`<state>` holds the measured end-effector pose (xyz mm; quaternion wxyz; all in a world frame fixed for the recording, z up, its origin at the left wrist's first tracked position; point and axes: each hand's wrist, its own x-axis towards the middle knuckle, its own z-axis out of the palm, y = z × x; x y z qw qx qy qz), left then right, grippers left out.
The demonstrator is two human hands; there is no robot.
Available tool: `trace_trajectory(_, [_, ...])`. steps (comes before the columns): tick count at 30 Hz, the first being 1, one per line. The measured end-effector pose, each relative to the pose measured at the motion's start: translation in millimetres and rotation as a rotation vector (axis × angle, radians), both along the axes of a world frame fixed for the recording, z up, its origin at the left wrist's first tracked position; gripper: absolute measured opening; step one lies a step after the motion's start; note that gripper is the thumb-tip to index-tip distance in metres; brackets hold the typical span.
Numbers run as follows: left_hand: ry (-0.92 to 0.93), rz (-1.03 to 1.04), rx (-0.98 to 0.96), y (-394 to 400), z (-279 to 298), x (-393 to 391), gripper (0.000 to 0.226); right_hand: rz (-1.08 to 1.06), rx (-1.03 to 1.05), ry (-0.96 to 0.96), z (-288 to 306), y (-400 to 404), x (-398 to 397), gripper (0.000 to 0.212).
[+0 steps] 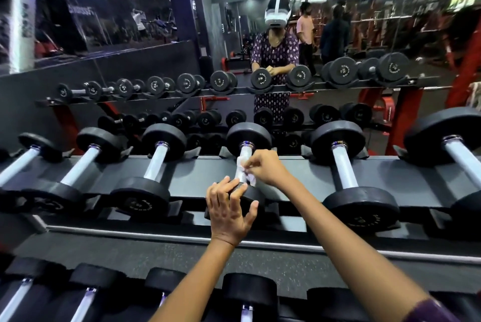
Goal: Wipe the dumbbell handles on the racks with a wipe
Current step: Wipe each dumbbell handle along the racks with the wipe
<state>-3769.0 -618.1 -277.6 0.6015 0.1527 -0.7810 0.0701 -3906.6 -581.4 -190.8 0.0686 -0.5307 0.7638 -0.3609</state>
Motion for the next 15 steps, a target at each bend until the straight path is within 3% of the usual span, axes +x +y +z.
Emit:
trace_trajectory(3, [0.020, -0.007, -0.015, -2.7, 0.0, -3.5, 0.041, 0.079, 0.030, -0.081, -1.8, 8.7, 1.2, 0.016])
trace_trajectory(7, [0.039, -0.030, -0.016, -4.5, -1.9, -4.8, 0.040, -0.090, -0.136, -0.198, 3.8, -1.6, -11.7, 0.013])
trace_trajectory(10, [0.032, -0.033, -0.012, -5.4, -1.5, -4.9, 0.040, -0.083, -0.130, -0.249, 0.8, -0.7, -7.2, 0.006])
trace_trajectory(13, [0.034, -0.034, -0.022, -6.2, -3.1, -4.0, 0.040, 0.066, 0.021, -0.217, -17.3, 10.2, 4.2, 0.035])
trace_trajectory(15, [0.032, -0.039, -0.014, -6.5, -2.5, -4.1, 0.040, 0.102, 0.030, -0.333, -27.7, 16.9, 8.4, 0.040])
